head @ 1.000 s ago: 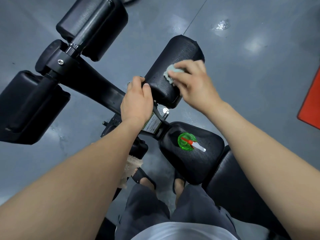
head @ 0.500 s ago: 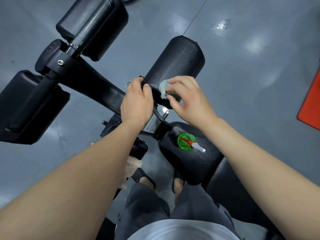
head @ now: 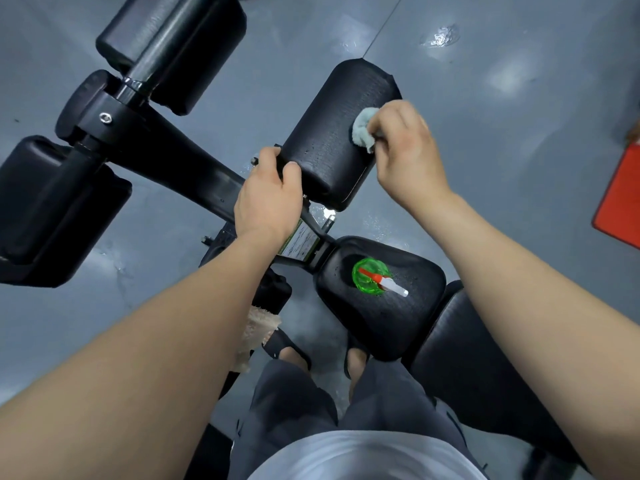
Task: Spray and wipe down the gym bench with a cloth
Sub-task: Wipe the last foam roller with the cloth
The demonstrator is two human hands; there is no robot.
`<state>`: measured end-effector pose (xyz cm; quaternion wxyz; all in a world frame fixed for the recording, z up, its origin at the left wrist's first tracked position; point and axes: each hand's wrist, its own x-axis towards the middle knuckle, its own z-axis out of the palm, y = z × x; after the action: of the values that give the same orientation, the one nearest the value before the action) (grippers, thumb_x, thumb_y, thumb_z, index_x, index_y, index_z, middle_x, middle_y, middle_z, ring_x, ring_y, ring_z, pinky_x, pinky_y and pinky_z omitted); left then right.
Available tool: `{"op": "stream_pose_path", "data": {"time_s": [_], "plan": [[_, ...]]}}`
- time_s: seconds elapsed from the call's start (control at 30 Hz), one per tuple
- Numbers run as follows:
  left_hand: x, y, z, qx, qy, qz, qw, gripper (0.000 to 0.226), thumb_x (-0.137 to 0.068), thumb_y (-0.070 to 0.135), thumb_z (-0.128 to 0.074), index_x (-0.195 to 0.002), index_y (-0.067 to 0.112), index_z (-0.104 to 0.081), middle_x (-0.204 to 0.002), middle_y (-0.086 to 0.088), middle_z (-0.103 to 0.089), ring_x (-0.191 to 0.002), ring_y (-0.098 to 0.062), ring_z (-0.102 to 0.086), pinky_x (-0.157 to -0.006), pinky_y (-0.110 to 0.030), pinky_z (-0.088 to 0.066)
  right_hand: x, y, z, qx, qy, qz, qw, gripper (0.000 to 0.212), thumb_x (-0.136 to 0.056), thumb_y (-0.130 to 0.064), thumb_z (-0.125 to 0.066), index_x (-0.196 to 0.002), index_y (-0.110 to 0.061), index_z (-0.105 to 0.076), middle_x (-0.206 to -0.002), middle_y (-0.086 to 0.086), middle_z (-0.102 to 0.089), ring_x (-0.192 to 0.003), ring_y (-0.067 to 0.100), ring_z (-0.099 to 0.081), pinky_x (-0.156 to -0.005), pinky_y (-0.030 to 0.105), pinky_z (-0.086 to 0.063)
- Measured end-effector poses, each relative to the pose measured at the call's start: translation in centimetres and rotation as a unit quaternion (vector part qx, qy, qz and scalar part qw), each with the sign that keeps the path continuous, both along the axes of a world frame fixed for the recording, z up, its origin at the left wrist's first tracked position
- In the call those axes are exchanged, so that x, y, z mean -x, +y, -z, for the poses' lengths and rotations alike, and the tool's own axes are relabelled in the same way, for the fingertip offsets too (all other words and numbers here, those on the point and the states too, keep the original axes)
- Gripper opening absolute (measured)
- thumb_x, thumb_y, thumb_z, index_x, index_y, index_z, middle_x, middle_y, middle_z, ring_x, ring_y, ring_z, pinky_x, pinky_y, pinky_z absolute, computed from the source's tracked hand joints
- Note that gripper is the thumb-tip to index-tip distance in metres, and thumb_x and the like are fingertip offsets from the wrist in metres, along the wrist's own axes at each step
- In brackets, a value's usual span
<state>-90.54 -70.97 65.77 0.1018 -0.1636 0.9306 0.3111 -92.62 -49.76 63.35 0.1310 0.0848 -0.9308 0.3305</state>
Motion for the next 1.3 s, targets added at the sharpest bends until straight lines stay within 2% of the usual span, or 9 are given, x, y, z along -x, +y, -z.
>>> {"op": "stream_pose_path", "data": {"time_s": [0.1, 0.27, 0.47, 0.67, 0.9, 0.97, 1.1, 1.2, 1.3], "plan": [[-0.1, 0.1, -0.3, 0.007, 0.001, 0.007, 1.0, 0.041, -0.097, 0.043, -0.034, -0.134, 0.031, -0.045, -0.109, 0.004, -0.064, -0.092, -0.02, -0.052, -0.078, -0.035, -0.036, 1.3, 0.8, 0.0, 0.006, -0.009, 0.048, 0.999, 0.02, -0.079, 0.001, -0.044, -0.093, -0.007, -0.058, -0.102, 0.01, -0.058, -0.096, 0.035, -0.052, -0.082, 0.025, -0.035], [-0.2, 0.2, -0.7, 0.008, 0.013, 0.02, 1.0, 0.041, -0.098, 0.043, -0.038, -0.136, 0.029, -0.045, -0.126, 0.009, -0.058, -0.094, -0.012, -0.047, -0.081, -0.033, -0.034, 2.8, 1.0, -0.6, 0.064, -0.076, 0.15, 0.984, 0.037, -0.081, -0.005, -0.046, -0.115, -0.01, -0.057, -0.114, 0.004, -0.058, -0.102, 0.028, -0.056, -0.08, 0.025, -0.038], [-0.3, 0.3, -0.7, 0.0, 0.011, 0.018, 1.0, 0.041, -0.097, 0.041, -0.039, -0.136, 0.029, -0.045, -0.114, 0.015, -0.049, -0.095, -0.012, -0.045, -0.083, -0.033, -0.033, 0.0, -1.6, -0.9, 0.119, -0.003, 0.071, 0.99, 0.01, -0.081, -0.016, -0.062, -0.09, -0.012, -0.062, -0.104, -0.01, -0.054, -0.101, 0.02, -0.057, -0.086, 0.028, -0.046], [-0.3, 0.4, -0.9, -0.002, 0.01, 0.018, 1.0, 0.041, -0.097, 0.041, -0.039, -0.136, 0.03, -0.045, -0.113, 0.016, -0.049, -0.096, -0.012, -0.047, -0.082, -0.033, -0.034, 0.0, -0.7, 0.2, 0.057, -0.006, -0.007, 0.998, 0.006, -0.087, -0.002, -0.057, -0.092, -0.001, -0.059, -0.118, 0.013, -0.056, -0.106, 0.028, -0.057, -0.091, 0.029, -0.047], [-0.2, 0.3, -0.8, -0.002, 0.011, 0.017, 1.0, 0.041, -0.097, 0.043, -0.04, -0.135, 0.03, -0.046, -0.116, 0.015, -0.052, -0.095, -0.012, -0.049, -0.082, -0.033, -0.035, 2.2, -0.7, -1.3, 0.075, -0.031, 0.098, 0.992, 0.044, -0.079, 0.008, -0.043, -0.117, -0.004, -0.061, -0.113, 0.004, -0.062, -0.107, 0.027, -0.056, -0.093, 0.006, -0.03], [-0.2, 0.2, -0.6, -0.003, 0.012, 0.017, 1.0, 0.042, -0.097, 0.044, -0.039, -0.137, 0.03, -0.046, -0.124, 0.011, -0.056, -0.099, -0.015, -0.053, -0.083, -0.034, -0.036, 1.4, -1.6, -0.8, 0.062, 0.009, 0.078, 0.995, 0.035, -0.078, 0.011, -0.044, -0.102, 0.0, -0.067, -0.105, 0.012, -0.067, -0.101, 0.034, -0.059, -0.095, 0.009, -0.032], [-0.1, 0.2, -0.4, 0.002, 0.008, 0.005, 1.0, 0.053, -0.106, 0.049, -0.024, -0.155, 0.029, -0.034, -0.155, 0.004, -0.045, -0.136, -0.021, -0.047, -0.107, -0.039, -0.035, -0.9, -2.6, 0.4, 0.049, 0.033, -0.017, 0.998, 0.039, -0.081, 0.012, -0.05, -0.11, -0.001, -0.071, -0.118, 0.01, -0.068, -0.109, 0.035, -0.06, -0.104, 0.021, -0.038], [0.0, 0.0, -0.2, 0.02, -0.001, 0.015, 1.0, 0.054, -0.108, 0.047, -0.02, -0.156, 0.028, -0.036, -0.158, 0.005, -0.041, -0.14, -0.019, -0.043, -0.112, -0.038, -0.032, -0.5, -1.7, 0.3, 0.018, 0.038, -0.065, 0.997, 0.04, -0.082, 0.01, -0.048, -0.113, -0.004, -0.069, -0.117, 0.004, -0.068, -0.111, 0.035, -0.06, -0.104, 0.03, -0.042], [0.1, 0.0, -0.1, 0.013, 0.0, 0.013, 1.0, 0.049, -0.107, 0.045, -0.024, -0.149, 0.029, -0.045, -0.151, 0.006, -0.048, -0.133, -0.018, -0.048, -0.107, -0.039, -0.036, 0.7, -0.8, -0.5, -0.01, 0.031, -0.002, 0.999, 0.044, -0.077, 0.006, -0.042, -0.108, -0.016, -0.066, -0.103, -0.009, -0.067, -0.106, 0.031, -0.056, -0.098, 0.044, -0.044]]}}
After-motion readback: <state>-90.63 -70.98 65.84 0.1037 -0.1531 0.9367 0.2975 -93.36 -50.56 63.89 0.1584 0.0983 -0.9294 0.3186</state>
